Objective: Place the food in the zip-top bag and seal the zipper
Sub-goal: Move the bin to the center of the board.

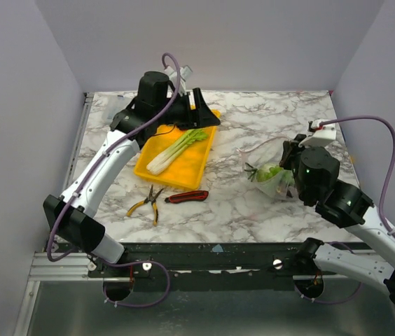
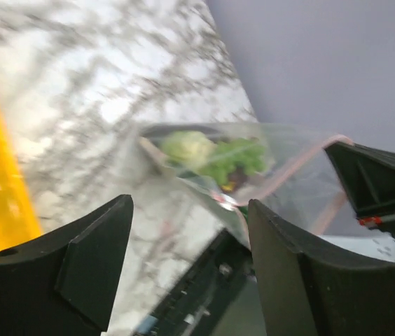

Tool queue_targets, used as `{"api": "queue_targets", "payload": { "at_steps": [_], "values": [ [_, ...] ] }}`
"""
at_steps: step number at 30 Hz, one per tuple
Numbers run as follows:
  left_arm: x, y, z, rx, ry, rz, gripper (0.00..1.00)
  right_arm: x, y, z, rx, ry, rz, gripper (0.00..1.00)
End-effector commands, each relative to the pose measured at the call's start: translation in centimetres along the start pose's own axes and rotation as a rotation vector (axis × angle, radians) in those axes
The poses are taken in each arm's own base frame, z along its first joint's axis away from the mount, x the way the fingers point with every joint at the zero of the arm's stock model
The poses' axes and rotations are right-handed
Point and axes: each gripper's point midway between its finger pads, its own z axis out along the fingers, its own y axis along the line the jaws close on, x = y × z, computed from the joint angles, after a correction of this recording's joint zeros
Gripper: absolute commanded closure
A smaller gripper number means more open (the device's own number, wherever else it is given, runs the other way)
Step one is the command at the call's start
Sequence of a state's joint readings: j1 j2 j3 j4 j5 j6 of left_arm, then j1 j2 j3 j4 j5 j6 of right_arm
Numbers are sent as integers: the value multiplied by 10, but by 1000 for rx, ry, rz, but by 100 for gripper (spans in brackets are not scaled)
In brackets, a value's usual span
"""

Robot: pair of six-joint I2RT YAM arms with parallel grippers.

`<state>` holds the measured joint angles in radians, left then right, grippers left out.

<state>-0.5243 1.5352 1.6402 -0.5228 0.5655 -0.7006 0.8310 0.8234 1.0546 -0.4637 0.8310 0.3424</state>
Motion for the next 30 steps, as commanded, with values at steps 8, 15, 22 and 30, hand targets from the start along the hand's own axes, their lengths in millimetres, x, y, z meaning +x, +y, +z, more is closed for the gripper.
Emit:
{"api": "queue_targets", "payload": {
  "at_steps": [8, 15, 22, 30],
  "values": [
    [-80, 177, -10, -580, -172, 198, 25, -29, 9, 6, -9, -107, 39, 100],
    [-88, 255, 22, -651, -172, -19, 26, -29, 12, 6, -21, -107, 38, 99],
    [-88, 319, 47, -644, -300, -383, 28, -29, 19, 13, -20, -100, 6, 99],
    [-78, 345, 71, -634, -402, -621, 34, -27, 22, 16, -20, -89, -11, 100]
  ]
}}
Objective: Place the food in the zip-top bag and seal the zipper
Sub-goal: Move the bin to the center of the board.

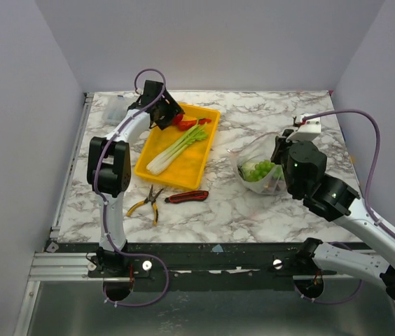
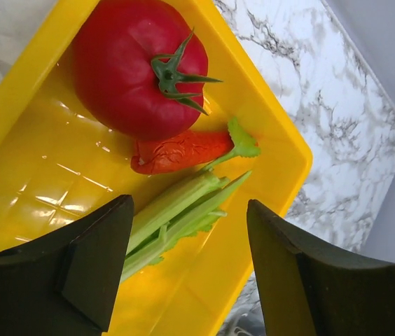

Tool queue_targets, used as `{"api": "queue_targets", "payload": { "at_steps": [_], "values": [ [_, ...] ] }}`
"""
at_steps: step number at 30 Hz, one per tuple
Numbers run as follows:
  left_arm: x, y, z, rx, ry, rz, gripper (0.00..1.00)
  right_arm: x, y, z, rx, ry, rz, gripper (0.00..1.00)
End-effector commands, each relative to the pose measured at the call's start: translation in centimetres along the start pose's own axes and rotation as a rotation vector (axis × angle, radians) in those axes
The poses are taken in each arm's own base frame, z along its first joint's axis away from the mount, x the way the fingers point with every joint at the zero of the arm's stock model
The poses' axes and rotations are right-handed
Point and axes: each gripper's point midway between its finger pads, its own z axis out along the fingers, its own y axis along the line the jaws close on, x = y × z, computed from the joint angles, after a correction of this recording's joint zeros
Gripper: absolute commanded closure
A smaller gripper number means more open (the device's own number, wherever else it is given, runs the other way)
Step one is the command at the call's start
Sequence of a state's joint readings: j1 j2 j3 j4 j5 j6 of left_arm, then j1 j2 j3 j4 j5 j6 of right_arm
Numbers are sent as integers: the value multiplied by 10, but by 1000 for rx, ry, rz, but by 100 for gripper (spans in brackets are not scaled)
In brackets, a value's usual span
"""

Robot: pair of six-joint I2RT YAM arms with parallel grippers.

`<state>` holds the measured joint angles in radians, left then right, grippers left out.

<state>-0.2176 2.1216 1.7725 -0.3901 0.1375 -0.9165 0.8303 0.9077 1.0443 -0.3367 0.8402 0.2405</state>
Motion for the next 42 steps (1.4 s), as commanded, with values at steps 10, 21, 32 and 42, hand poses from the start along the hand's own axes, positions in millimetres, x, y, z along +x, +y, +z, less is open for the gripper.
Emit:
{"api": "queue_targets", "payload": {
  "at_steps": [10, 21, 32, 42],
  "values": [
    [19, 18, 47, -22, -54, -332, 34, -34, 3, -4, -25, -77, 56, 100],
    [8, 13, 53, -54, -168, -344, 34, -43, 3, -5, -24, -94, 45, 100],
    [63, 1, 32, 31, -5, -31, 26, -50, 2, -7, -34, -125, 34, 100],
    [136, -5, 9, 63, 262, 53, 22, -63, -7, -20, -59, -166, 99, 100]
  ]
}}
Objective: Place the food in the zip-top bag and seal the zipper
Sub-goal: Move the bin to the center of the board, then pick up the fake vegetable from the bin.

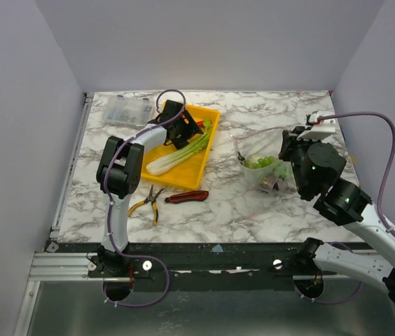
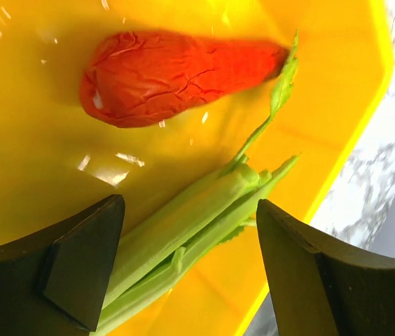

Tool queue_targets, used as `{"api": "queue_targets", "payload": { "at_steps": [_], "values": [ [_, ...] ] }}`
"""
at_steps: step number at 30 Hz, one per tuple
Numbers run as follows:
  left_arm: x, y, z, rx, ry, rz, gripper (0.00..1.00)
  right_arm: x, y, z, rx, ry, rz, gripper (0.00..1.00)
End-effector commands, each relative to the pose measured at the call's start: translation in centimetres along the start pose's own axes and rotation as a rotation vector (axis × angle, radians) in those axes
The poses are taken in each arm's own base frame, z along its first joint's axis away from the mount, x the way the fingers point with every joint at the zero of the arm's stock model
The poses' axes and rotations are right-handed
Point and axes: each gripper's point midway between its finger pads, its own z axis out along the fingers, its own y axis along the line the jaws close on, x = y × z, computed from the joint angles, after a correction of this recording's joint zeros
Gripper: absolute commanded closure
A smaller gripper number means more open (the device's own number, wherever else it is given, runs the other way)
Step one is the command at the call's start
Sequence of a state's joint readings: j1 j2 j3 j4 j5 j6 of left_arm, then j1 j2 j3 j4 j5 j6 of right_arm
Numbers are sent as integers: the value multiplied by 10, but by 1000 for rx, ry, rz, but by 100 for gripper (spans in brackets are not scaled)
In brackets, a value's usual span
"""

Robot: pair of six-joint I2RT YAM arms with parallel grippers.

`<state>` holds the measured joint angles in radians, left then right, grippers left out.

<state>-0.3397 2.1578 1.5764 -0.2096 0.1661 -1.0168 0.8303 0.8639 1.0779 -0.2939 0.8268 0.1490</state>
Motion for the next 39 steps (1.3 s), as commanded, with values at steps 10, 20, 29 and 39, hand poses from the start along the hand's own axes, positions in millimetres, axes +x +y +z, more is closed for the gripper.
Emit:
{"api": "queue_targets", "payload": {
  "at_steps": [10, 20, 29, 39],
  "values": [
    [110, 21, -58, 23, 217, 187, 20, -42, -13, -20, -32, -124, 145, 99],
    [80, 14, -79, 9, 107, 432, 23, -38, -9, -18, -41, -114, 138, 99],
    [45, 13, -53, -120, 115, 621, 23, -34, -8, -16, -38, -104, 127, 100],
    [52, 23, -32, -204, 326, 746, 24, -33, -4, -13, -42, -98, 111, 100]
  ]
}}
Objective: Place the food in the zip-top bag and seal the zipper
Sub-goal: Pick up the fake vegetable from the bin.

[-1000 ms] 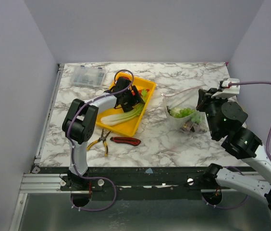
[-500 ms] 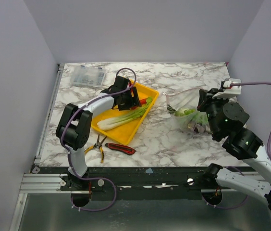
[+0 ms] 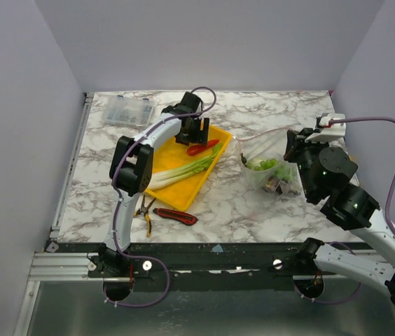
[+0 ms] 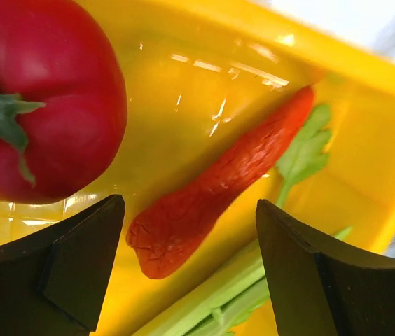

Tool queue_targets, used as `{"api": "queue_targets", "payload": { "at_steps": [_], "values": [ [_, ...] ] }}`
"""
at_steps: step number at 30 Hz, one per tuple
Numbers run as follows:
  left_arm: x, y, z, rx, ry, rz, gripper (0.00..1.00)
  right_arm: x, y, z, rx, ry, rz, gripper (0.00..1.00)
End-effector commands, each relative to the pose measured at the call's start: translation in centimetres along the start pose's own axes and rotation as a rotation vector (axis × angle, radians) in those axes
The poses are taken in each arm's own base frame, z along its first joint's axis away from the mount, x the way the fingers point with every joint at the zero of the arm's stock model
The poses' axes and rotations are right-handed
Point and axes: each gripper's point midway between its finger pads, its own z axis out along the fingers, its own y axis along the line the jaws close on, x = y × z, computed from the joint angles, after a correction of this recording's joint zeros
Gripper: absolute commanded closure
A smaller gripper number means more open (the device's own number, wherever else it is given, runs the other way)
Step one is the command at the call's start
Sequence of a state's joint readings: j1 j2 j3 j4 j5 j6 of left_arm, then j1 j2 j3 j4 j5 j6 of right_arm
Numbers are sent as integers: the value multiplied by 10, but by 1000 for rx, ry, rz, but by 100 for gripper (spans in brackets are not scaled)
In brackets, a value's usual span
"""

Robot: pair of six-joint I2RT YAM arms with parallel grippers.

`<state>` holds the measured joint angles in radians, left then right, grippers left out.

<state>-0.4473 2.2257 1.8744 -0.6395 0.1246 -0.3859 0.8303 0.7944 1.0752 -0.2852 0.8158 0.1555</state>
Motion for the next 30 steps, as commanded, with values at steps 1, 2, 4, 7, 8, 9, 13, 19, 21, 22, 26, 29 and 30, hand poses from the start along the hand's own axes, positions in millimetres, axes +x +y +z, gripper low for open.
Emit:
{"api": "queue_targets", "payload": {
  "at_steps": [1, 2, 4, 7, 8, 9, 13, 19, 21, 22, 26, 29, 30],
  "values": [
    [31, 11, -5, -43, 162, 69, 26, -15, 6, 1, -25, -48, 48, 99],
    [34, 6, -6, -25, 173, 78, 28, -15, 7, 1, -26, -49, 49, 100],
    [42, -2, -7, 13, 200, 89, 28, -13, 9, 3, -29, -47, 48, 100],
    [49, -5, -5, 32, 214, 84, 28, -13, 12, 4, -40, -48, 50, 100],
    [49, -4, -4, 27, 206, 83, 29, -13, 13, 4, -41, -49, 52, 100],
    [48, -4, -4, 24, 202, 82, 33, -13, 13, 4, -42, -47, 50, 99],
    [31, -2, -8, 6, 136, 95, 57, -15, 14, 4, -47, -50, 53, 99],
    [7, -6, -38, -15, 54, 109, 81, -9, 10, 3, -30, -39, 56, 99],
    [5, -7, -56, -20, 31, 108, 84, -4, 9, 4, -18, -29, 47, 99],
    [4, -7, -67, -25, 20, 107, 87, -1, 8, 5, -12, -25, 42, 99],
    [7, -7, -123, -45, -41, 109, 90, 10, 4, 8, 19, -9, 17, 100],
    [21, -20, -171, 31, -46, 131, 92, 16, 5, 10, 23, -1, 10, 99],
    [28, -32, -192, 96, -57, 143, 92, 18, 6, 11, 23, 3, 8, 100]
  ]
}}
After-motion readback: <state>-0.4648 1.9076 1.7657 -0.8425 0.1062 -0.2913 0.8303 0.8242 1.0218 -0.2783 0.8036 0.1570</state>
